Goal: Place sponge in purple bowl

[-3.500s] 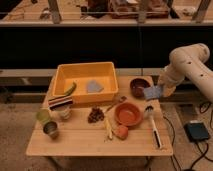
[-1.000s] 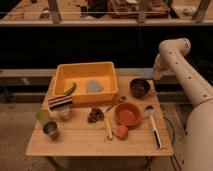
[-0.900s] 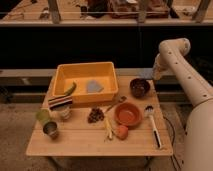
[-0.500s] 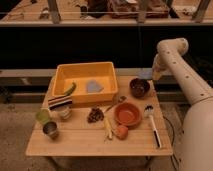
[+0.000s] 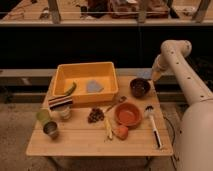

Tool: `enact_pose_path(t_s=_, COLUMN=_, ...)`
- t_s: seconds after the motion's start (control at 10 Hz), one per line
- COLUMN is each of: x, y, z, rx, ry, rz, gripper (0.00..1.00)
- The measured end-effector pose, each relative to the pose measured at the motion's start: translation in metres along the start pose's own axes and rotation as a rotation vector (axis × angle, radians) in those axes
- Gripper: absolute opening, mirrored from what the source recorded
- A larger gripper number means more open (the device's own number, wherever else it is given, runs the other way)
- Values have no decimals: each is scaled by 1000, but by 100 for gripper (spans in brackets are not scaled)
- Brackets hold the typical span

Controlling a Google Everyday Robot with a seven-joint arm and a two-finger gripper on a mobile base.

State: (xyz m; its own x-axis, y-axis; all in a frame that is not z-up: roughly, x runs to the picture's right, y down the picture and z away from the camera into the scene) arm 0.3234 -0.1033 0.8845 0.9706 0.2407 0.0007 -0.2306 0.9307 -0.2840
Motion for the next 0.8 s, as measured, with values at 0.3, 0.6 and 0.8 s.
enact_pose_path(t_s=0.3, x=8, y=0, z=3, rx=-5, ry=-5, rz=18, gripper=0)
enact_pose_path(t_s=0.6, x=5, y=3, z=8, rx=-2, ry=15, rz=-1, gripper=0)
enact_pose_path(t_s=0.8, x=5, y=6, z=7, rx=7, ry=40, rz=-19, gripper=0)
